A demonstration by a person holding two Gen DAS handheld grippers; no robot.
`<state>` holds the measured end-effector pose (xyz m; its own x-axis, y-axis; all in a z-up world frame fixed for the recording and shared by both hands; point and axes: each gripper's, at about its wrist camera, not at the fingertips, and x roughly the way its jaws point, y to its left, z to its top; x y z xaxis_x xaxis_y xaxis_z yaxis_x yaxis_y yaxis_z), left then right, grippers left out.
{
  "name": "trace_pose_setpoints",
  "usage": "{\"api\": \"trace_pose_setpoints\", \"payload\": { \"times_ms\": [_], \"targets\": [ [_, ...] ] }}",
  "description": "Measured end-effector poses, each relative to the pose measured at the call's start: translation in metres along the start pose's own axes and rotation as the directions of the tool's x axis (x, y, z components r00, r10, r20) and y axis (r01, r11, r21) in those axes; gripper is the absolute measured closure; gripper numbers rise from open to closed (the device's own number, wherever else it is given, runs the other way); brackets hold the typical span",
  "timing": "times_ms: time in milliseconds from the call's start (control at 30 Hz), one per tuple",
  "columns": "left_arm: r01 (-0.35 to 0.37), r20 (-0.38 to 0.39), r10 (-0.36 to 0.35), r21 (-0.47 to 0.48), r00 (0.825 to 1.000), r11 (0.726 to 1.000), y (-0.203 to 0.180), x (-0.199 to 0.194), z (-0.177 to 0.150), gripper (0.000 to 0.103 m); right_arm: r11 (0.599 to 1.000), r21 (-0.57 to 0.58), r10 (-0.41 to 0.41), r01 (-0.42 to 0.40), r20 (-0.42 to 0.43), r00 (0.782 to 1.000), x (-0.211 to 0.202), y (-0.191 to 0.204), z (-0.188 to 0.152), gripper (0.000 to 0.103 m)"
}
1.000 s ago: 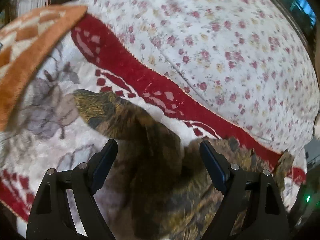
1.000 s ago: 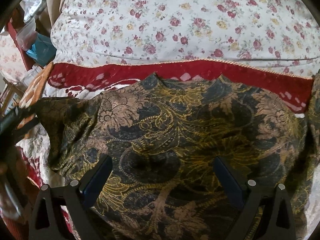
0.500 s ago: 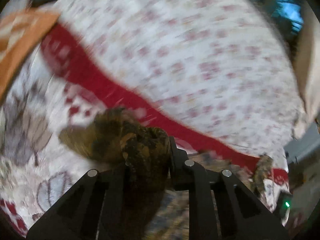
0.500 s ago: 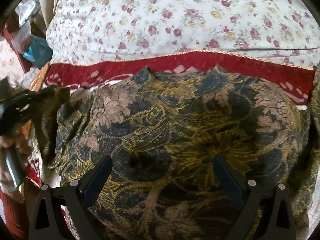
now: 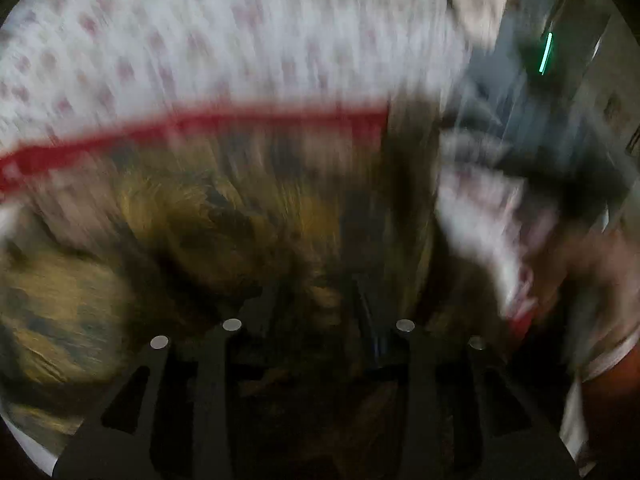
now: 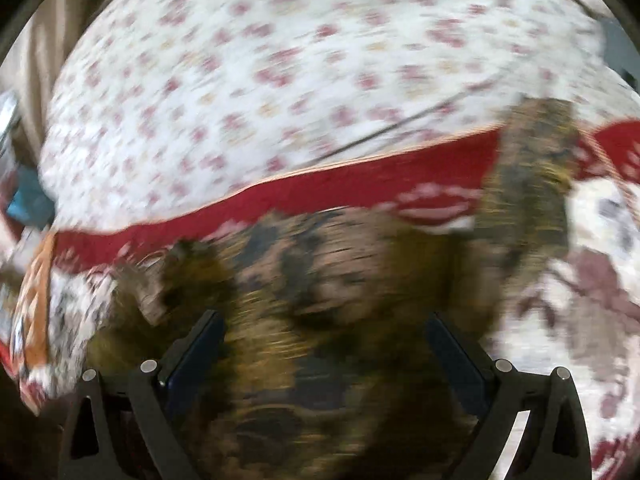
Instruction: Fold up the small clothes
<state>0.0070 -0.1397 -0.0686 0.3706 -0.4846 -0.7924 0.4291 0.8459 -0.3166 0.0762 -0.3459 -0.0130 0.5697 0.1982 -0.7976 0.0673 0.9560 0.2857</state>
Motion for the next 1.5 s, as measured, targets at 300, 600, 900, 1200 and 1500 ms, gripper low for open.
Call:
{"api": "trace_pose_setpoints", "payload": {
  "times_ms": [300, 600, 900, 1200, 1500],
  "targets": [
    [-0.038, 0.103, 0.035, 0.034, 0.994, 0.999, 0.011, -0.081, -0.037, 0.029, 0.978, -0.127, 0.16, -0.168, -0.072, 0.984, 0.004, 0.031, -0.008, 0.003],
    [-0.285, 0.113, 0.301, -0.136, 0.947, 0.949, 0.083, -0.12, -0.078, 0.029, 0.905, -0.408, 0.055, -0.12, -0.167, 0.984, 0.073, 0.148, -0.023, 0.003],
    [-0.275, 0.077, 0.292, -0.178, 0.953, 0.945, 0.095, -0.097, -0.084, 0.029, 0.924, -0.36, 0.076, -0.128, -0.155, 0.985, 0.112, 0.136, -0.009, 0.095],
    [-0.263, 0.087, 0.286, -0.21, 0.954, 0.942, 0.097, -0.099, -0.079, 0.029, 0.955, -0.251, 0.148, -0.159, -0.061, 0.987, 0.046, 0.069, 0.025, 0.1],
    [-0.272, 0.058, 0.292, -0.221, 0.955, 0.937, 0.1, -0.094, -0.084, 0.029, 0.918, -0.285, 0.219, -0.277, -0.217, 0.951, 0.111, 0.125, 0.008, 0.038]
  ]
}}
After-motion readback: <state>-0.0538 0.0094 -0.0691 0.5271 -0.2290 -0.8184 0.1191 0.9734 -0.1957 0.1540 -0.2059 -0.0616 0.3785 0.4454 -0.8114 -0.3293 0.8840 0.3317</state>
